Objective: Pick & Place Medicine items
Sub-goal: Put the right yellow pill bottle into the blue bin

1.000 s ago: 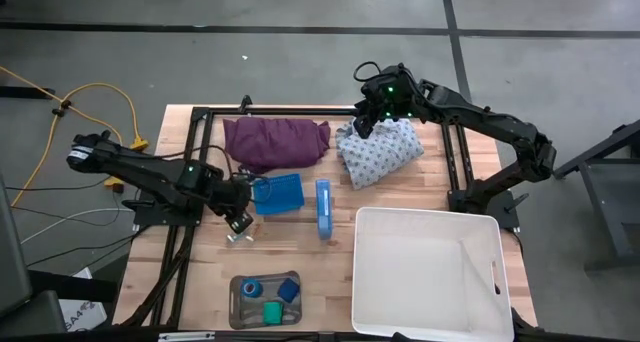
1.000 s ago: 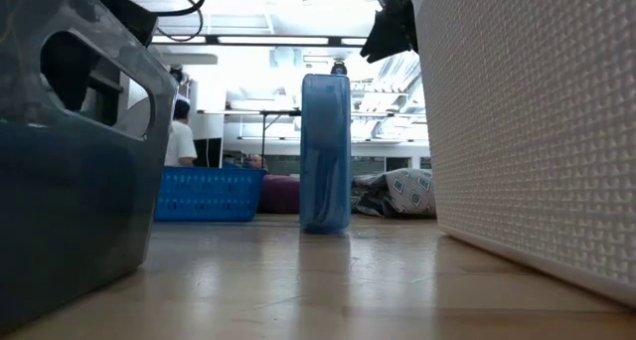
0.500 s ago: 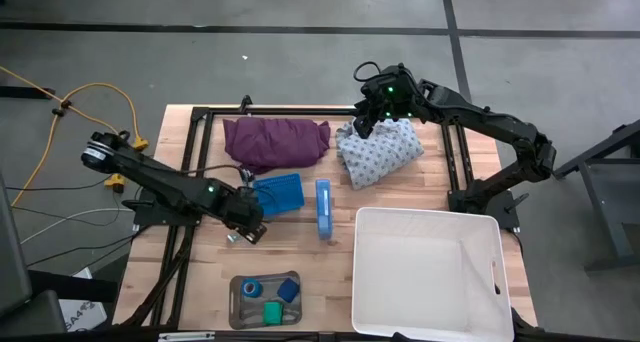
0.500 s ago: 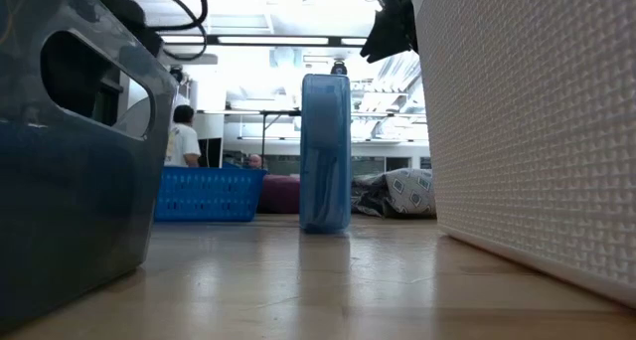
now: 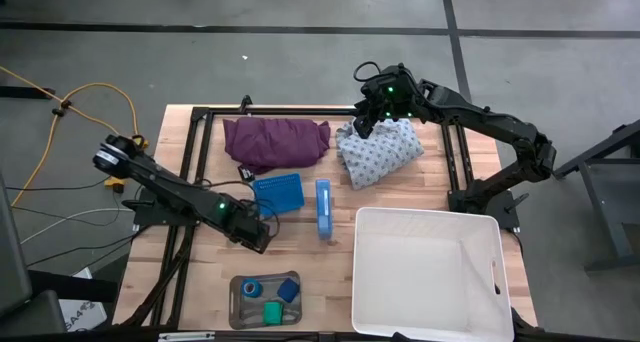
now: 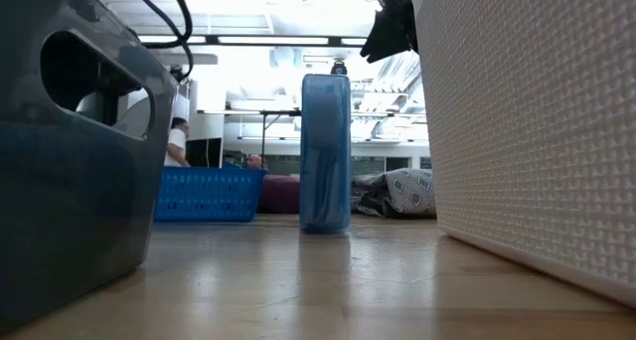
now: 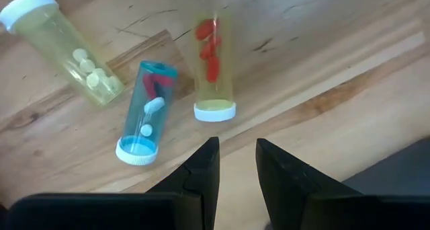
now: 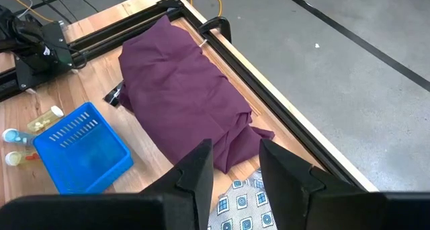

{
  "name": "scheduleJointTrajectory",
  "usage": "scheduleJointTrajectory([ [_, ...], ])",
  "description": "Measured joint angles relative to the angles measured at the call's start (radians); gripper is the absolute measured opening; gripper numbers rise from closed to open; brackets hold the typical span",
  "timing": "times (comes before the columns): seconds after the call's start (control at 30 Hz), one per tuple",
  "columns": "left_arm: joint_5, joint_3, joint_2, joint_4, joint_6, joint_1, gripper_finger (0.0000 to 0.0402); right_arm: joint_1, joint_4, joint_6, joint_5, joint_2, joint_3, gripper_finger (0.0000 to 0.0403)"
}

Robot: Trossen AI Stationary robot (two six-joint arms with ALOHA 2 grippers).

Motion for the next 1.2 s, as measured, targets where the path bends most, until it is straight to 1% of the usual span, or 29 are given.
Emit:
scheduleJointTrajectory([
  [0.17, 0.000, 0.000, 0.023, 0.001, -0.011, 0.000, 0.0092, 0.000, 0.000, 0.000, 0.000, 0.000, 0.000, 0.0110],
  [0.43, -0.004, 0.000, 0.027, 0.003, -0.019, 0.000, 0.0092, 0.000, 0.000, 0.000, 0.000, 0.000, 0.000, 0.0110],
  [0.83, -0.053, 0.000, 0.027, 0.017, -0.021, 0.019, 0.0092, 0.000, 0.000, 0.000, 0.000, 0.000, 0.000, 0.0110],
  [1.2, -0.062, 0.000, 0.027, 0.017, -0.031, 0.021, 0.0092, 0.000, 0.000, 0.000, 0.000, 0.000, 0.000, 0.0110],
])
